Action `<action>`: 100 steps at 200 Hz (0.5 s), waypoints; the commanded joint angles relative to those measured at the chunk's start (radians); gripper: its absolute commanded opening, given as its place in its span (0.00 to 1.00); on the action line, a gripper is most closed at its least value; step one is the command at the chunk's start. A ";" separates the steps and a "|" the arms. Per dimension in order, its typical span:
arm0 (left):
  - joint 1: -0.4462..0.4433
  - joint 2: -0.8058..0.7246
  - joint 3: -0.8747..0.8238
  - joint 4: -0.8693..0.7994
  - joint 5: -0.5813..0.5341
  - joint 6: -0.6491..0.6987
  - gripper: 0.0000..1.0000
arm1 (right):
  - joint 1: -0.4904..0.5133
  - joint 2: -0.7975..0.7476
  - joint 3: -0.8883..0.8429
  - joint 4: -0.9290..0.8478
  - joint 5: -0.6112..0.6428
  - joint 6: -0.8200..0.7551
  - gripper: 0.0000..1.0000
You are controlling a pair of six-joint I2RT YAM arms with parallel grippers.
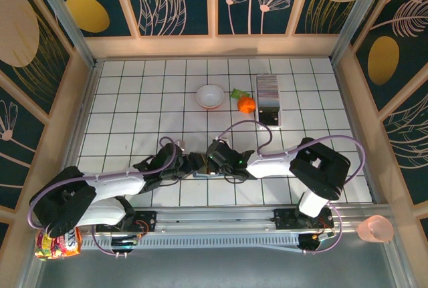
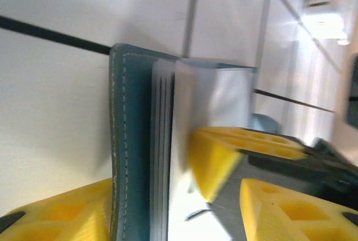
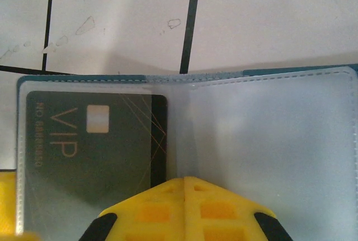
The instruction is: Put the credit cards into the card holder
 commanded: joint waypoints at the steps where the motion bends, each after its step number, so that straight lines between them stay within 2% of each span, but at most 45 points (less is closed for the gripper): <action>1: -0.011 -0.037 -0.014 0.173 0.063 -0.058 0.56 | 0.017 0.035 -0.033 -0.047 -0.016 0.011 0.00; 26: -0.011 -0.046 0.010 0.080 0.056 -0.003 0.51 | 0.016 0.023 -0.033 -0.042 -0.003 0.009 0.00; 46: -0.011 -0.055 0.042 -0.046 0.009 0.047 0.45 | 0.022 0.008 -0.030 -0.041 0.009 0.005 0.00; 55: -0.011 -0.062 0.042 -0.073 -0.007 0.054 0.45 | 0.025 0.003 -0.026 -0.044 0.013 0.002 0.00; 69: -0.010 -0.073 0.032 -0.091 -0.018 0.061 0.39 | 0.029 -0.009 -0.023 -0.042 0.023 -0.003 0.00; 100: -0.011 -0.106 0.027 -0.169 -0.063 0.076 0.35 | 0.045 -0.031 -0.016 -0.034 0.038 -0.013 0.00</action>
